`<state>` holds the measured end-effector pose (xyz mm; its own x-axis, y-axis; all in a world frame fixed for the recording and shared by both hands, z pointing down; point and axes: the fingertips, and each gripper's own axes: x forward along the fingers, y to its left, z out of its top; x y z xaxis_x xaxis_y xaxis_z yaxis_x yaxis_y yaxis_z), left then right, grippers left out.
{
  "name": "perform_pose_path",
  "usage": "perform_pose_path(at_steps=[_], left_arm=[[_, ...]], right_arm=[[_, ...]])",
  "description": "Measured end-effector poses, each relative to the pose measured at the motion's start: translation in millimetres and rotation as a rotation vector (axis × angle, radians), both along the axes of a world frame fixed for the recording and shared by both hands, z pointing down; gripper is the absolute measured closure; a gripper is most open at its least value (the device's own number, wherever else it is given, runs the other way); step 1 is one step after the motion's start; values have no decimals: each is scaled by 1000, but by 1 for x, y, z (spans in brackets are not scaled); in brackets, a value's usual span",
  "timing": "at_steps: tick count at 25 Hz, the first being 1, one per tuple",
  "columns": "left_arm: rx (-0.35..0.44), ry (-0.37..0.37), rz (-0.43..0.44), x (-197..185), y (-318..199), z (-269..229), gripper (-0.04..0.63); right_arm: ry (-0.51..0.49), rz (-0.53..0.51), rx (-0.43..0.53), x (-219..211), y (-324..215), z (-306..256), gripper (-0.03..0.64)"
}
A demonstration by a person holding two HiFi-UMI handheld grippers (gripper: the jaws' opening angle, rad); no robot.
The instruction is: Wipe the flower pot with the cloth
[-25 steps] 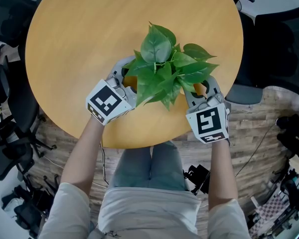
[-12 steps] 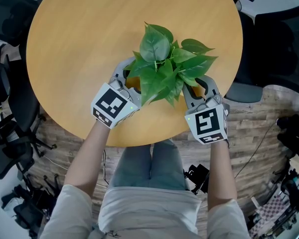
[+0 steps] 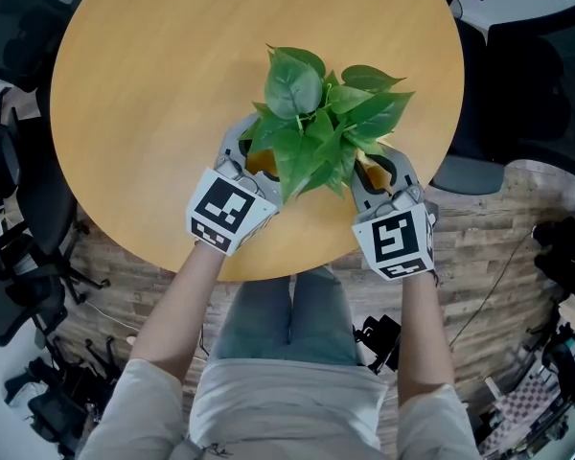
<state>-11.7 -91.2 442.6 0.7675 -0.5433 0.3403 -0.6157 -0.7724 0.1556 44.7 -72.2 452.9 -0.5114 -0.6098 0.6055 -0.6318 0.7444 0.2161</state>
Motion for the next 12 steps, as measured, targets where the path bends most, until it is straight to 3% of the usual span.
perform_pose_path(at_steps=[12], left_arm=[[-23,-11,-94,-2,0,3,190]], right_arm=[[-4,-9,-7,-6,9,0,560]])
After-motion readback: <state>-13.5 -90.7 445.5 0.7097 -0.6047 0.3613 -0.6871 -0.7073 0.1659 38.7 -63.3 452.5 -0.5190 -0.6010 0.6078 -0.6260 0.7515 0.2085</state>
